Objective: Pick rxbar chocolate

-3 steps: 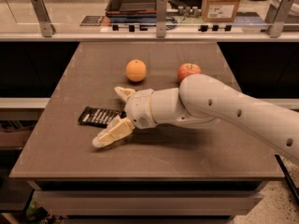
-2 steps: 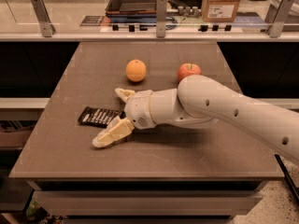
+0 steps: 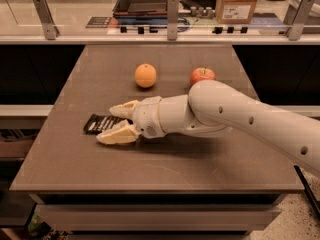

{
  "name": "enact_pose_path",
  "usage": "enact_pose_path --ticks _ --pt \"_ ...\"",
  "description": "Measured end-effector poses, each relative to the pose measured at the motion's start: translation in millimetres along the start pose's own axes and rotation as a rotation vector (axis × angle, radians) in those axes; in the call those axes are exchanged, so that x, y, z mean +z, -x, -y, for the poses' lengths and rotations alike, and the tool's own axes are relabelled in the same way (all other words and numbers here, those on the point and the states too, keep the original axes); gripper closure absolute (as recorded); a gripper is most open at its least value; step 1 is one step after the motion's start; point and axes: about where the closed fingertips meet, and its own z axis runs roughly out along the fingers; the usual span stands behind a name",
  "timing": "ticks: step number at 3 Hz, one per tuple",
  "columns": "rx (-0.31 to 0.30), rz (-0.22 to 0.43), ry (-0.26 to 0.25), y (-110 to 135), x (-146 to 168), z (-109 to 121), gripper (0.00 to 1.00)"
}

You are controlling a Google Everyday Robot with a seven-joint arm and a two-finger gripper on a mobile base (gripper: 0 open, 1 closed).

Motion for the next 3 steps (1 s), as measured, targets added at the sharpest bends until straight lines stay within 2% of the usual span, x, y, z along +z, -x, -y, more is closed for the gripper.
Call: enact_pose_path --ticks 2,3 --pt "-0.005 0.0 0.006 2.2 2.4 -2.7 0.87" --pt "-0.007 0.0 0.009 3.3 3.5 -3.9 1.0"
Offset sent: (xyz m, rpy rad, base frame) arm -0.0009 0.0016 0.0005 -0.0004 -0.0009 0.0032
